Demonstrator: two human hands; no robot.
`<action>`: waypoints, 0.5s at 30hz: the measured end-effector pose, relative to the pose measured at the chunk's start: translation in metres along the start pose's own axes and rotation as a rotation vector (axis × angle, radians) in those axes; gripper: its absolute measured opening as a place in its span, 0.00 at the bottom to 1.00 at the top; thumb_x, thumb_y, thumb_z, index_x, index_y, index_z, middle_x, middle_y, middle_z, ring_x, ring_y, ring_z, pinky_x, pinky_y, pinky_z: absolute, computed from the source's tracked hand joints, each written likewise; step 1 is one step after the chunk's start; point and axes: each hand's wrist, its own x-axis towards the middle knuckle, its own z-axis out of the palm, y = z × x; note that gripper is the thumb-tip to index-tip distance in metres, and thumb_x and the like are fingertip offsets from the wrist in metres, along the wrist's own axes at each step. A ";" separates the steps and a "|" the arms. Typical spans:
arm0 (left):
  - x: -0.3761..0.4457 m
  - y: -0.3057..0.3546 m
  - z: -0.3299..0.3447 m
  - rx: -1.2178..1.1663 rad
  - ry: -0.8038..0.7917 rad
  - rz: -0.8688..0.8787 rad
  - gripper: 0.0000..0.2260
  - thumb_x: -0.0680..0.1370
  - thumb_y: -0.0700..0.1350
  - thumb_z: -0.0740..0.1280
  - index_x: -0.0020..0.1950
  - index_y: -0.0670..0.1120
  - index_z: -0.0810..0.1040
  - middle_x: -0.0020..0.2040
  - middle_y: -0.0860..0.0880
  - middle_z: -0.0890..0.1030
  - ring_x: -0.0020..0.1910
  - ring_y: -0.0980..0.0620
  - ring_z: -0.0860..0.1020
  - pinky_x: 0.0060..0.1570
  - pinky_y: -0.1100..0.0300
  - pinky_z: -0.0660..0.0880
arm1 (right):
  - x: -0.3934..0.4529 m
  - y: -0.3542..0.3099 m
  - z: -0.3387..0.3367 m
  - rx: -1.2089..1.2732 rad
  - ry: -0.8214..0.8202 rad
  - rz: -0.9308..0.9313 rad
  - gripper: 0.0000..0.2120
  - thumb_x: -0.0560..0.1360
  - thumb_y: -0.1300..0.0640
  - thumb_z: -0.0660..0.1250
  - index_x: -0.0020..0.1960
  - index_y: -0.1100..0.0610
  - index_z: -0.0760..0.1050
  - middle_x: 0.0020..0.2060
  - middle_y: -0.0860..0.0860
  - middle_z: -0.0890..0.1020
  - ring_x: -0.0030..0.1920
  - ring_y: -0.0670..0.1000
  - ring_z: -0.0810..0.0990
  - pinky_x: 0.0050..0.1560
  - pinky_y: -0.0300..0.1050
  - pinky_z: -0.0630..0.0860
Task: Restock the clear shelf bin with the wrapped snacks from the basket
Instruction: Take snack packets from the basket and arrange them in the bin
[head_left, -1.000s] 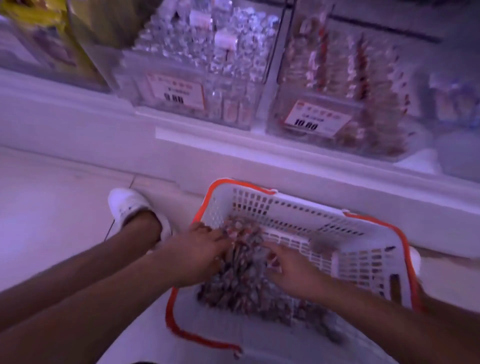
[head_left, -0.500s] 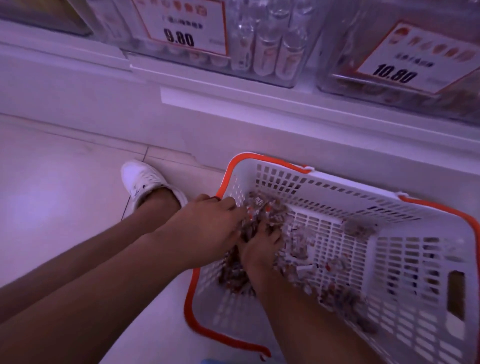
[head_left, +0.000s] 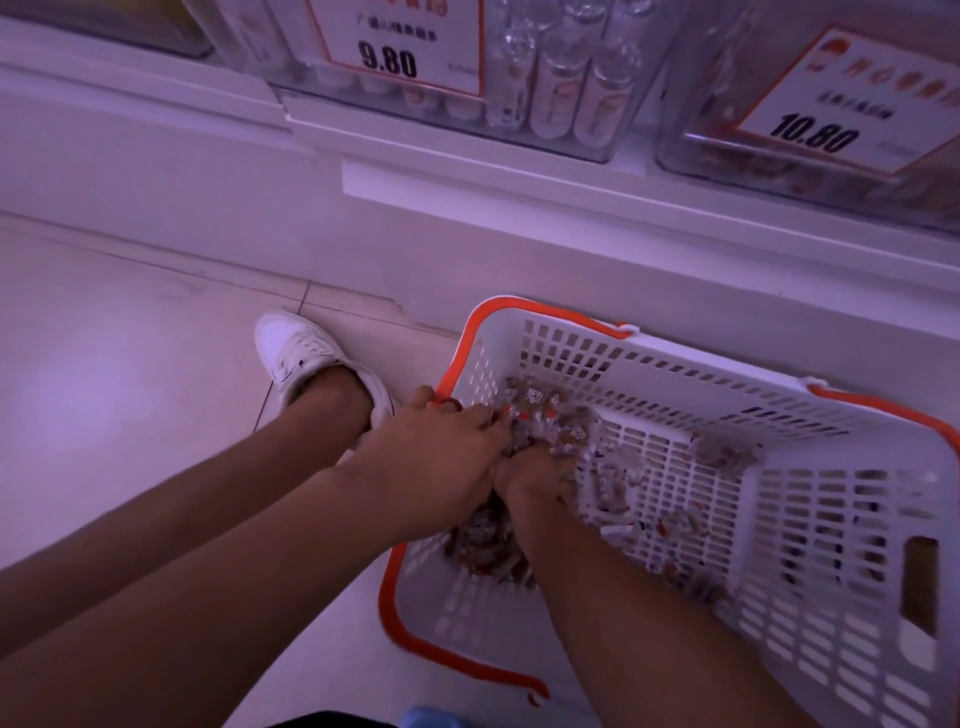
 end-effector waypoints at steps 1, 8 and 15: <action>0.001 0.000 0.000 0.007 -0.010 -0.007 0.18 0.79 0.54 0.54 0.68 0.54 0.70 0.61 0.51 0.77 0.57 0.45 0.79 0.64 0.48 0.67 | -0.003 -0.004 0.002 -0.044 0.044 -0.042 0.31 0.77 0.40 0.62 0.74 0.54 0.64 0.76 0.63 0.59 0.75 0.65 0.58 0.74 0.61 0.57; 0.009 -0.009 -0.015 -0.095 0.008 -0.065 0.19 0.78 0.55 0.53 0.67 0.56 0.72 0.60 0.52 0.78 0.59 0.46 0.78 0.70 0.45 0.62 | -0.022 0.031 -0.039 0.382 0.090 -0.303 0.07 0.71 0.55 0.73 0.44 0.58 0.82 0.40 0.54 0.84 0.44 0.55 0.82 0.48 0.46 0.77; 0.031 0.019 -0.039 -0.719 0.110 -0.258 0.16 0.78 0.58 0.62 0.61 0.52 0.78 0.56 0.51 0.83 0.53 0.50 0.81 0.54 0.57 0.76 | -0.051 0.065 -0.181 0.700 -0.380 -0.173 0.05 0.73 0.58 0.72 0.44 0.58 0.79 0.28 0.55 0.74 0.26 0.51 0.71 0.29 0.40 0.67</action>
